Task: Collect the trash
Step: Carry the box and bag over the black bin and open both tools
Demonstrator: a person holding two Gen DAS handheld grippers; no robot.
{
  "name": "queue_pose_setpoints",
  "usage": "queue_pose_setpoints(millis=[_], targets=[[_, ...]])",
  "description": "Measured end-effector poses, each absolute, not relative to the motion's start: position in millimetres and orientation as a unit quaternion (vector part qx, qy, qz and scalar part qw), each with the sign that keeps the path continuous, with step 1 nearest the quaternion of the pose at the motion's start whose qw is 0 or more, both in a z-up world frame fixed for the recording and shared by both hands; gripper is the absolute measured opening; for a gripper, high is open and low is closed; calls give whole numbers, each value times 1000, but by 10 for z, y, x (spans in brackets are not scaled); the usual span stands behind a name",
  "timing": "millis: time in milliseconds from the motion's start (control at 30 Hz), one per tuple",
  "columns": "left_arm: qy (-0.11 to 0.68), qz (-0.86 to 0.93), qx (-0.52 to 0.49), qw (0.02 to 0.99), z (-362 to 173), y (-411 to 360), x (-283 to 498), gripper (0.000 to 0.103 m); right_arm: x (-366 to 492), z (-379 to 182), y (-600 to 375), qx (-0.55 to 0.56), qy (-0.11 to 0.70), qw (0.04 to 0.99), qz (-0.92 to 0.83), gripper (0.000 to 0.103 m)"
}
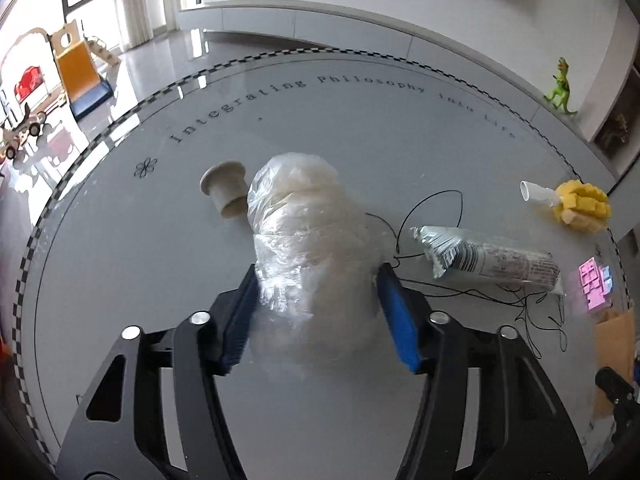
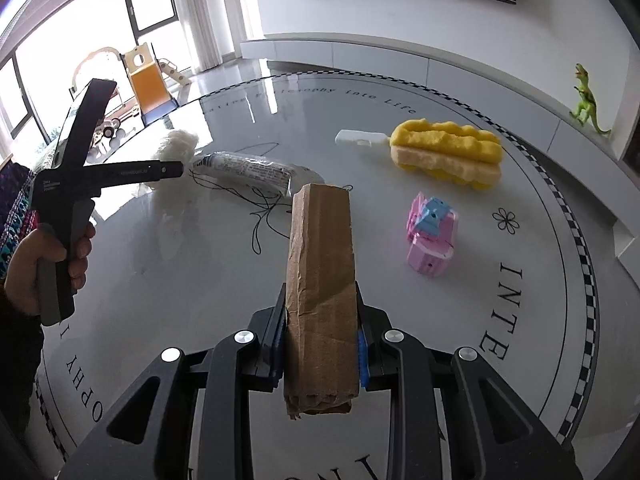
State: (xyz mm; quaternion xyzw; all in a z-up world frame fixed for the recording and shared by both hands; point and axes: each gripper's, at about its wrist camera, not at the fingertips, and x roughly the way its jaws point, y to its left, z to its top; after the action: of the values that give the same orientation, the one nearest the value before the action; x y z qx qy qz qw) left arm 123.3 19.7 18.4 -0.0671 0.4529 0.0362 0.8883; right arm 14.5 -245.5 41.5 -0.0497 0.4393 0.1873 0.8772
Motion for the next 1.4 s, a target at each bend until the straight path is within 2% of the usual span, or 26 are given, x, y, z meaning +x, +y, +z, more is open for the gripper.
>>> queue_pose_setpoints(millis=[200,600,1400], targets=[[455,9,-71,888,211,177,1012,41,40,474,-2505,-41,437,880,183,28],[437,-64,-54,895,448,-172,245,40,-471,610,-2678,0,425,890,167,28],[420,-320,89,845,683,-2421,-1209,40,-2114,722,-4226,133,394,909,-3,29]])
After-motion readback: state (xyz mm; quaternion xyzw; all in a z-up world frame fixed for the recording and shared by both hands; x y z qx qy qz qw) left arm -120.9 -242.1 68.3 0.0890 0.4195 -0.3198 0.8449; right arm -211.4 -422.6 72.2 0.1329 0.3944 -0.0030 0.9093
